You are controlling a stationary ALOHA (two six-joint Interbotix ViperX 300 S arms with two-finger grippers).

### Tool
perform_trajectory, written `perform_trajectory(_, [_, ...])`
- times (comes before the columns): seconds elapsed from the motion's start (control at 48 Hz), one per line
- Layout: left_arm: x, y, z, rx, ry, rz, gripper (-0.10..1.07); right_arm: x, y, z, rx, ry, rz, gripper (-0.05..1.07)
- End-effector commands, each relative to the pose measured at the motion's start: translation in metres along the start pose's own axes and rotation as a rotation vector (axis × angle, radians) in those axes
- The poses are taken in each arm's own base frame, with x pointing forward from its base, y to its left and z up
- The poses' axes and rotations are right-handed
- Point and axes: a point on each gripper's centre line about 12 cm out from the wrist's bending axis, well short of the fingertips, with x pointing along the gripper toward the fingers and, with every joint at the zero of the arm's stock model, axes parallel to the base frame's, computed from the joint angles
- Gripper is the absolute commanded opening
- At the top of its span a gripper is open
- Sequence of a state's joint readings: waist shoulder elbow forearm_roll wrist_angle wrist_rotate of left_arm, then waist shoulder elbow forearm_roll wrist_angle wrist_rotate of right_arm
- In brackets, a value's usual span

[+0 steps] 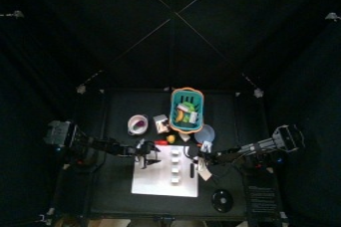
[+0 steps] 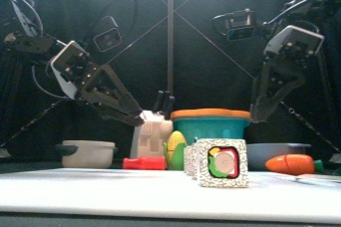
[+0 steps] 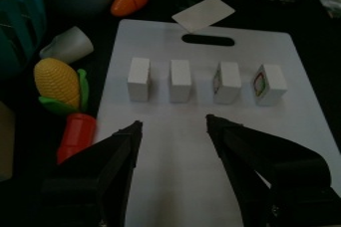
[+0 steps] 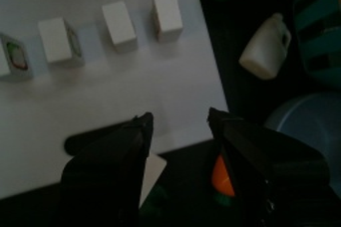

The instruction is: Grab piece of sushi

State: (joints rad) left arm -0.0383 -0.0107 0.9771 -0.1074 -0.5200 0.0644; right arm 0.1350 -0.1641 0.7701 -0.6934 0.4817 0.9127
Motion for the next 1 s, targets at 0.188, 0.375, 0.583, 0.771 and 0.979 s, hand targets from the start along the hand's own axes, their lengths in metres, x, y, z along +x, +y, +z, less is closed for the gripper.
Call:
perform_trajectory(0.188, [-0.011,0.024,0.001,-0.01,-0.001,0.072,0.9,0.024,0.0,0.034,-0.009,-0.044,-0.003,0.83])
perform_trajectory(0.375, [-0.024,0.026,-0.008,-0.014,0.031,0.076,0.9,0.036,-0.003,0.043,0.007,-0.041,-0.016,0.83])
perform_trajectory(0.583, [-0.039,0.025,-0.019,-0.019,0.052,0.076,0.9,0.044,-0.001,0.05,0.012,-0.04,-0.018,0.83])
perform_trajectory(0.771, [-0.047,0.016,-0.025,-0.004,0.058,0.047,0.9,0.055,0.004,0.051,0.017,-0.028,-0.006,0.83])
perform_trajectory(0.979, [-0.047,0.007,-0.028,0.002,0.064,0.022,0.9,0.065,0.008,0.051,0.035,-0.012,0.006,0.83])
